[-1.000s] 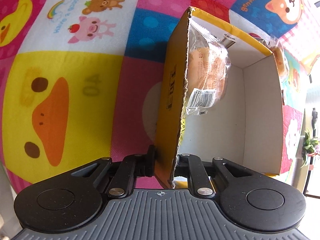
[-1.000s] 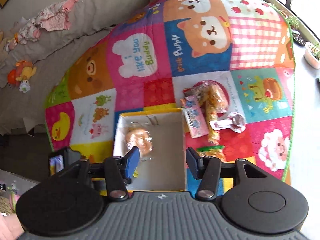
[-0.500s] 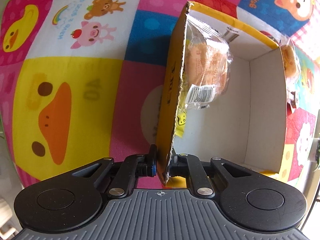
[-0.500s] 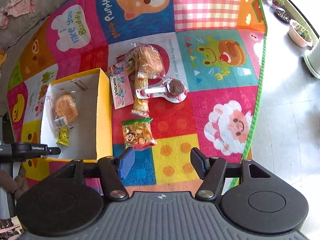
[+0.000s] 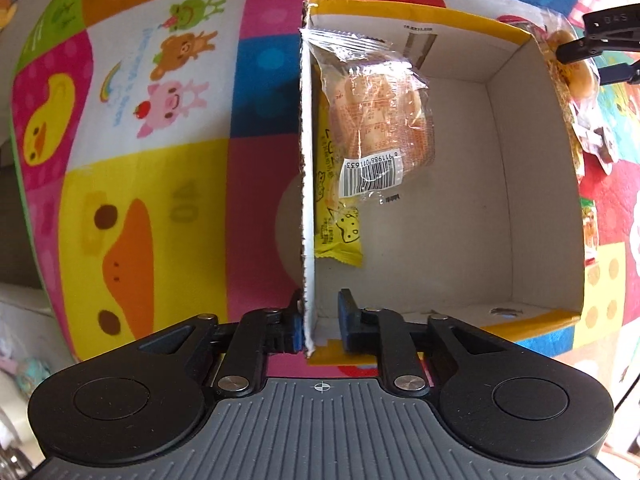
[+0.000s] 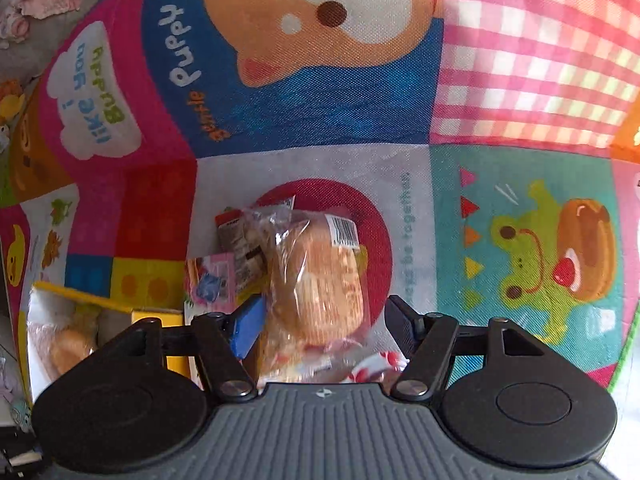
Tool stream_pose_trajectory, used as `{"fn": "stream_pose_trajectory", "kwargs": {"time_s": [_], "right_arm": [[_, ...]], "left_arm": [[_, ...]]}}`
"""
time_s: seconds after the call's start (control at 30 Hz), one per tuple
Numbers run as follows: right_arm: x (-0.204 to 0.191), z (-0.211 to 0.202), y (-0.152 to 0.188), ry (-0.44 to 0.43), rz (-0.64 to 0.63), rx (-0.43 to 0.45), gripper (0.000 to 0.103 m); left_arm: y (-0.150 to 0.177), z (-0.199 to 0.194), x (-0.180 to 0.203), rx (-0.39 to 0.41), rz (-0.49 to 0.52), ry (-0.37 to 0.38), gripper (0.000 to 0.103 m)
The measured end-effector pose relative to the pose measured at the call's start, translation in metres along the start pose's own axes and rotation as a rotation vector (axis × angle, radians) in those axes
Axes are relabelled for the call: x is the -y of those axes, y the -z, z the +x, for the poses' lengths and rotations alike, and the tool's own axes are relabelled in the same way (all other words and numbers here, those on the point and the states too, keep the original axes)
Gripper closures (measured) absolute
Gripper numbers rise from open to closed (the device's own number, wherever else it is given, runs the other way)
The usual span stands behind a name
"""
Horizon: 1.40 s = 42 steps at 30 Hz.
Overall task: Organize objects
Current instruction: 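Grasp a second wrapped bread bun with the right gripper and lift it, then lower the second bread bun into the yellow box and open the right gripper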
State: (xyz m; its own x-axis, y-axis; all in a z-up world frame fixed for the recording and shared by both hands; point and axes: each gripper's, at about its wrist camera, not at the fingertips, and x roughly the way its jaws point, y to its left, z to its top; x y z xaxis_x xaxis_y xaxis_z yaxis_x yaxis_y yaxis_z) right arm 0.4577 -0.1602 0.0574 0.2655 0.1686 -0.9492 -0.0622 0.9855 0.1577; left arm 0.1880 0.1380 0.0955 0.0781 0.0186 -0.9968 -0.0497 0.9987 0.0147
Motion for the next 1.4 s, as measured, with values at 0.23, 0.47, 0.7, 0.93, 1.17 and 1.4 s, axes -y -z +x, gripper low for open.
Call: {"fn": "stream_pose_trajectory", "kwargs": {"time_s": [0.23,0.47,0.7,0.93,1.17,1.4], "right_arm": [[0.009,0.028,-0.007,-0.006,0.015,-0.034,0.040],[0.022,-0.012,0.015,-0.070,0.046,0.007,0.050],[0.023,-0.085,0.065,-0.071,0.091,0.094,0.050],[0.003,-0.156,0.146,-0.024,0.147,0.118,0.050],[-0.044,-0.191,0.221,-0.013,0.160,0.035,0.050],[-0.090,-0.205,0.267,-0.031,0.182,-0.013,0.050]], "left_arm": [[0.002,0.004,0.003,0.003,-0.009,0.004,0.081],[-0.004,0.016,-0.004,0.011,-0.003,0.020,0.081],[-0.002,0.017,-0.005,0.025,0.040,0.048,0.081],[-0.009,0.018,-0.019,0.040,0.005,0.116,0.081],[-0.012,0.017,-0.023,0.074,0.080,0.165,0.082],[-0.001,0.013,-0.022,0.086,0.167,0.192,0.082]]}}
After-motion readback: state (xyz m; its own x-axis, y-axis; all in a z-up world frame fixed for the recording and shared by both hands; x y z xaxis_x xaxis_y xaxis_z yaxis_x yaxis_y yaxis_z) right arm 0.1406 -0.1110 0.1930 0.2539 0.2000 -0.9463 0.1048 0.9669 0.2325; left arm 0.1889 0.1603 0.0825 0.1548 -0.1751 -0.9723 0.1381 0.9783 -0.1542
